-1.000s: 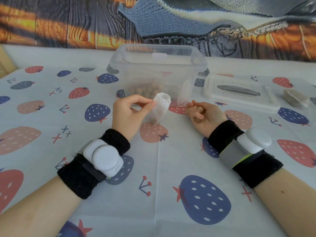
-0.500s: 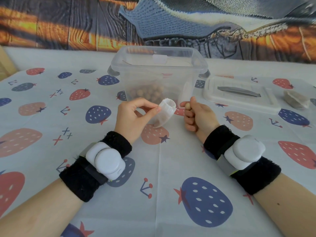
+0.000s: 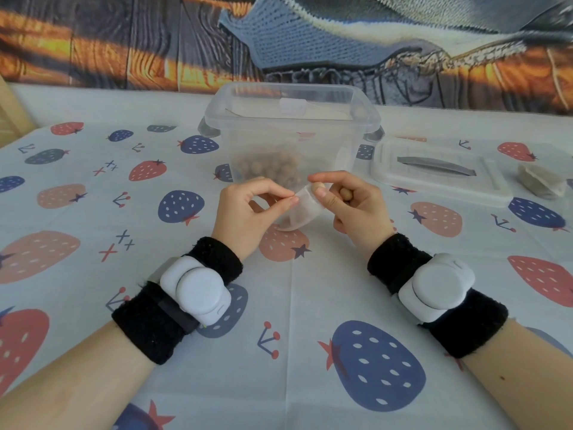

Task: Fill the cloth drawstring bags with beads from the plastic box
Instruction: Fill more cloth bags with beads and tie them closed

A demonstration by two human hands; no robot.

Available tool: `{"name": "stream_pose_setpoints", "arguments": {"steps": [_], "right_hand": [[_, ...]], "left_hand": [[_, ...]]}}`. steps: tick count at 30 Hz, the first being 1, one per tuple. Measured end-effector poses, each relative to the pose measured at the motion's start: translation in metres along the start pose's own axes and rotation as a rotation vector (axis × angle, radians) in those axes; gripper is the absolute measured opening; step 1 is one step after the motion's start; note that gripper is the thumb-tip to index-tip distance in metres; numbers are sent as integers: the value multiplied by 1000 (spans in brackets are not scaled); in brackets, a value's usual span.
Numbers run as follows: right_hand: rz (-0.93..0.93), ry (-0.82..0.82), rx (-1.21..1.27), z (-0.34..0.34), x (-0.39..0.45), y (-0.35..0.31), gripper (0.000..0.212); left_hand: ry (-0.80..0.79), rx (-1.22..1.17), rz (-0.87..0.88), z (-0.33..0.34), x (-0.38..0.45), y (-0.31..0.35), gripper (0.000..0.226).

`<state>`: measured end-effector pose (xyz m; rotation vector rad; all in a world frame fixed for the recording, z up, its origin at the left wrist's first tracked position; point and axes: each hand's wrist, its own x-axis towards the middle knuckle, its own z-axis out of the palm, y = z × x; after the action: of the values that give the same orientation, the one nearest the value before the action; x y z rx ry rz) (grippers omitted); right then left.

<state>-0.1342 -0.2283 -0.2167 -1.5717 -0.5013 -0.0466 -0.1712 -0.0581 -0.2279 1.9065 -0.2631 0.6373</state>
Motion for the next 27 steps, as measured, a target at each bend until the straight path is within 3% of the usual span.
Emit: {"name": "stream_pose_setpoints", "arguments": {"steps": [6, 11, 14, 18, 22, 27], "right_hand": [[231, 54, 207, -2, 6, 2, 25], [387, 111, 337, -3, 8, 4, 21], [363, 84, 207, -1, 6, 2, 39], [365, 185, 135, -1, 5, -1, 51], [290, 163, 193, -1, 4, -2, 40], [12, 20, 47, 3, -1, 0, 9]], "left_hand": [[4, 15, -5, -1, 0, 1, 7], [21, 18, -20, -1, 0, 1, 6], [21, 14, -26, -1, 0, 1, 6], [16, 23, -20, -1, 0, 1, 6], [10, 21, -21, -1, 0, 2, 8], [10, -9, -32, -1, 0, 2, 10]]}}
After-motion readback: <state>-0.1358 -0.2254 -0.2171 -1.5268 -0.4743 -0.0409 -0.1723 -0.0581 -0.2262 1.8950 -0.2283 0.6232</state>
